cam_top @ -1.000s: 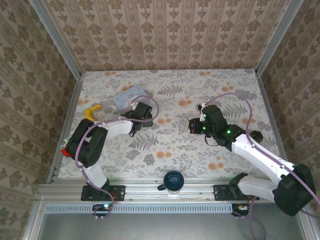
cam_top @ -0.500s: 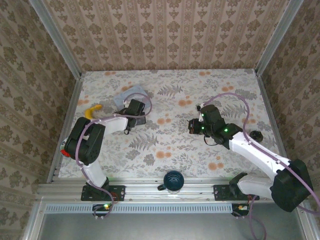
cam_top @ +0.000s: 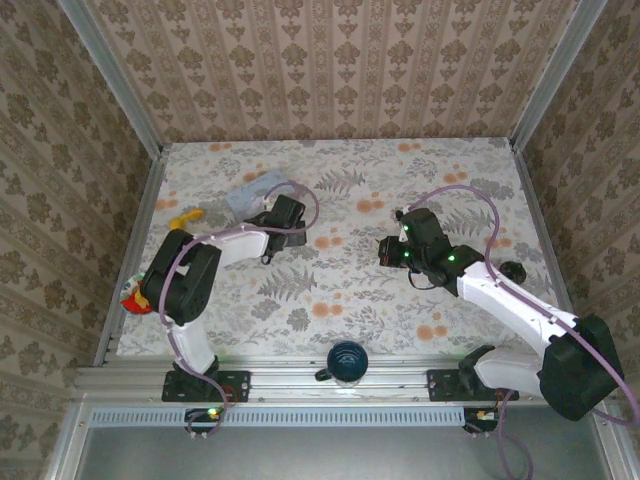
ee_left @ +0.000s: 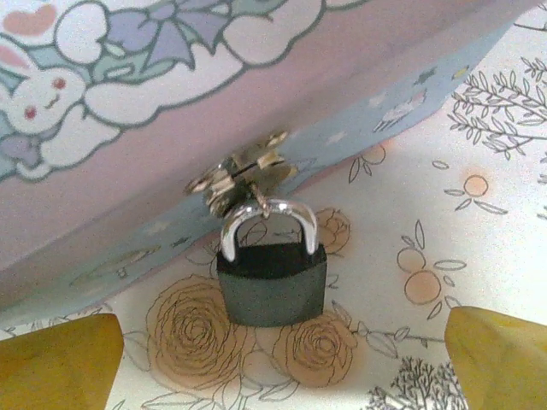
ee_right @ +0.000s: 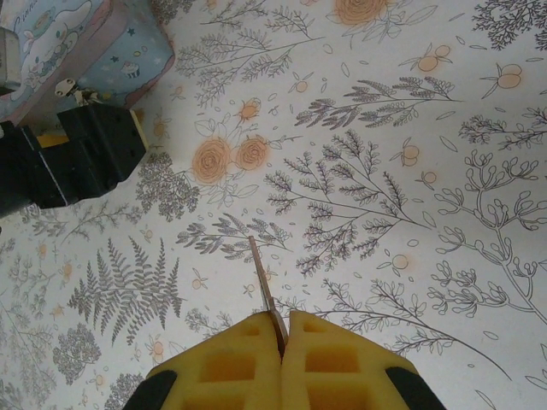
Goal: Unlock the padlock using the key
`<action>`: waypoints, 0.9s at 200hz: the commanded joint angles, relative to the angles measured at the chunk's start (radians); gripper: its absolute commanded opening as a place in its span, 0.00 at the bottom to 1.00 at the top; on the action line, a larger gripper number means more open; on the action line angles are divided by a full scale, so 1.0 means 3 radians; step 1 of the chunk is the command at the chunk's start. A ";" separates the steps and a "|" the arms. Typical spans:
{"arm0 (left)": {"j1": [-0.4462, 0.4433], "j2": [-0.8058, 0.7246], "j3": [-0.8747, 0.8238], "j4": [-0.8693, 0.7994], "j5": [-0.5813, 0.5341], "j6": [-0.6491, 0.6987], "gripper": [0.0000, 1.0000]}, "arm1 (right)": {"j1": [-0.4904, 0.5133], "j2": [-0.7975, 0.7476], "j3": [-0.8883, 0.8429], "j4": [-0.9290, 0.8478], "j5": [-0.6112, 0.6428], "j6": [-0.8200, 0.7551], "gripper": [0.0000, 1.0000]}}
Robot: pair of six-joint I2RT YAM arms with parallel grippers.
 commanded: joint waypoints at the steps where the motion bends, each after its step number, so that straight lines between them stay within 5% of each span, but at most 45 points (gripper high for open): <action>1: 0.0041 0.0096 0.0145 -0.0056 0.0006 -0.0106 0.92 | -0.0029 -0.0069 0.0043 0.0068 0.0022 0.0063 0.00; 92: 0.0154 0.0367 0.0327 0.0032 -0.0051 -0.0355 0.77 | -0.0070 -0.0164 -0.0064 0.0177 -0.0034 0.0100 0.00; 180: 0.0145 0.0496 0.0443 -0.0061 -0.0117 -0.0405 0.35 | -0.0075 -0.0104 -0.0106 0.0291 -0.0112 0.0126 0.00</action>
